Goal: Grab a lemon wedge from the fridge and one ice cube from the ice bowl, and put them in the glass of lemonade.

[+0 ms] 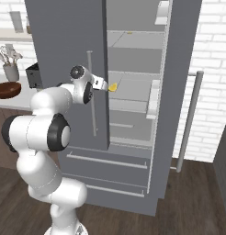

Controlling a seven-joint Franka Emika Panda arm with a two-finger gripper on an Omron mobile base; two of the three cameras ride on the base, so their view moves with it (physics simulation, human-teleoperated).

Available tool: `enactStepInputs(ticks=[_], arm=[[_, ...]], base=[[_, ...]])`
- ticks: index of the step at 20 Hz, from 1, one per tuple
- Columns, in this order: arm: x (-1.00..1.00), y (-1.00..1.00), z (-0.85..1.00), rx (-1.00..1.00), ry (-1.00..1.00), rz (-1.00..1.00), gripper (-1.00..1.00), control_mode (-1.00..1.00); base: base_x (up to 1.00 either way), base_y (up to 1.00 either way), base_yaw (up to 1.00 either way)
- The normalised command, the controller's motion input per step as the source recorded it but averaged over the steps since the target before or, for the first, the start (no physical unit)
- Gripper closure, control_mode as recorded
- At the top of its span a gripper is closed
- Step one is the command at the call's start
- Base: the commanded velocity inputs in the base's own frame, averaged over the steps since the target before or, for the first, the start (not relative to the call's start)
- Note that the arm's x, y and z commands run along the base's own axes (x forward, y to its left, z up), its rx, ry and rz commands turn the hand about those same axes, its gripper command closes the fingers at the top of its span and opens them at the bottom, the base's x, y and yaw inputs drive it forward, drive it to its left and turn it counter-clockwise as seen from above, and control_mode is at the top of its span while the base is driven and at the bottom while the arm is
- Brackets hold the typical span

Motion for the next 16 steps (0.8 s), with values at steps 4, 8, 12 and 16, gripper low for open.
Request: enactStepInputs(ticks=[4, 8, 12, 16], arm=[[0.0, 0.27, 0.06, 0.0, 0.0, 0.01, 1.0, -1.0], [-0.19, 0.32, 0.22, 0.0, 0.0, 0.05, 1.0, -1.0], [-0.57, 0.27, 0.25, 0.0, 0.0, 0.07, 1.0, -1.0], [-0.81, 0.2, 0.25, 0.0, 0.0, 0.1, 1.0, -1.0]], base=[[0.0, 0.0, 0.0], [0.0, 0.0, 0.0], [0.0, 0.0, 0.0], [0.0, 0.0, 0.0]])
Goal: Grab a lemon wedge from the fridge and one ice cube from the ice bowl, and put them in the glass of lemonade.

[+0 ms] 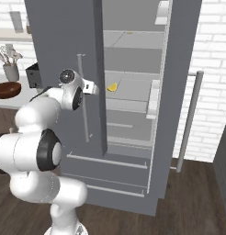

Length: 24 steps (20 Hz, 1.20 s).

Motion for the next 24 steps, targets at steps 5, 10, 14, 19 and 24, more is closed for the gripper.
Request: enactStepInputs(ticks=[5, 10, 14, 19, 24], arm=[[-1.0, 0.17, 0.35, 0.0, 0.0, 0.13, 1.0, -1.0], [-1.0, 0.11, 0.47, 0.0, 0.0, 0.18, 1.0, -1.0], [-1.0, 0.09, 0.42, -0.02, 0.0, 0.19, 1.0, -1.0], [-1.0, 0.08, 0.67, -0.05, -0.02, 0.15, 1.0, -1.0], [-0.83, -0.1, 0.76, -0.01, -0.04, 0.02, 1.0, -1.0]], base=[[0.0, 0.0, 0.0], [0.0, 0.0, 0.0], [0.0, 0.0, 0.0], [0.0, 0.0, 0.0], [0.0, 0.0, 0.0]])
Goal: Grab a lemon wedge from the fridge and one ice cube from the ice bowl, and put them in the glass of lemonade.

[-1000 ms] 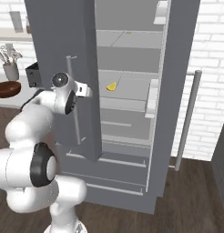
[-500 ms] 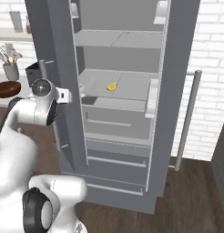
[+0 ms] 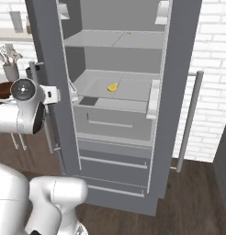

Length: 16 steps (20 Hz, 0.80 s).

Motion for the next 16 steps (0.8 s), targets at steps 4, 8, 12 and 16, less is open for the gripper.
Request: enactStepInputs(ticks=[4, 8, 12, 16], arm=[[-0.63, -0.41, 0.76, 0.0, 0.0, -0.02, 1.0, -1.0], [-0.18, -0.65, 0.73, 0.0, 0.02, -0.14, 1.0, -1.0], [0.0, -0.69, 0.54, 0.01, 0.1, -0.18, 1.0, -1.0], [0.1, -0.58, 0.03, 0.15, 0.06, -0.11, 1.0, -1.0]], base=[[0.0, 0.0, 0.0], [0.0, 0.0, 0.0], [0.0, 0.0, 0.0], [0.0, 0.0, 0.0]])
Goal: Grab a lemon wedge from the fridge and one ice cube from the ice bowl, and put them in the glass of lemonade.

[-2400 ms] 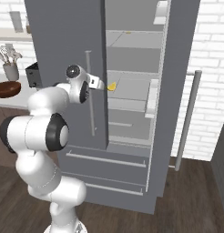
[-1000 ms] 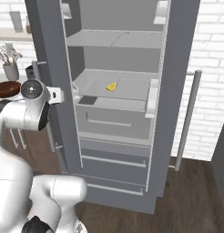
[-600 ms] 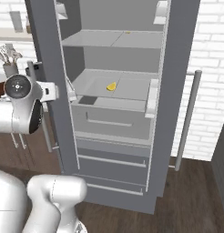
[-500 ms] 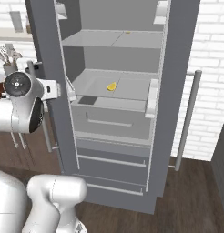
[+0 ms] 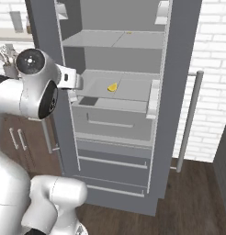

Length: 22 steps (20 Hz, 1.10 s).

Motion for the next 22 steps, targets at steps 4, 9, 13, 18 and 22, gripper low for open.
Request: enactStepInputs(ticks=[4, 9, 13, 18, 22], arm=[[0.13, -0.31, -0.28, 0.25, 0.0, -0.03, -1.0, -1.0], [0.4, -0.09, -0.05, 0.34, 0.0, -0.01, -1.0, -1.0], [0.56, 0.0, -0.07, 0.25, 0.01, -0.01, -1.0, -1.0], [0.36, 0.31, -0.02, 0.02, 0.23, 0.0, -1.0, -1.0], [0.14, 0.14, -0.01, -0.01, 0.4, 0.0, -1.0, -1.0]], base=[[0.0, 0.0, 0.0], [0.0, 0.0, 0.0], [0.0, 0.0, 0.0], [0.0, 0.0, 0.0], [0.0, 0.0, 0.0]])
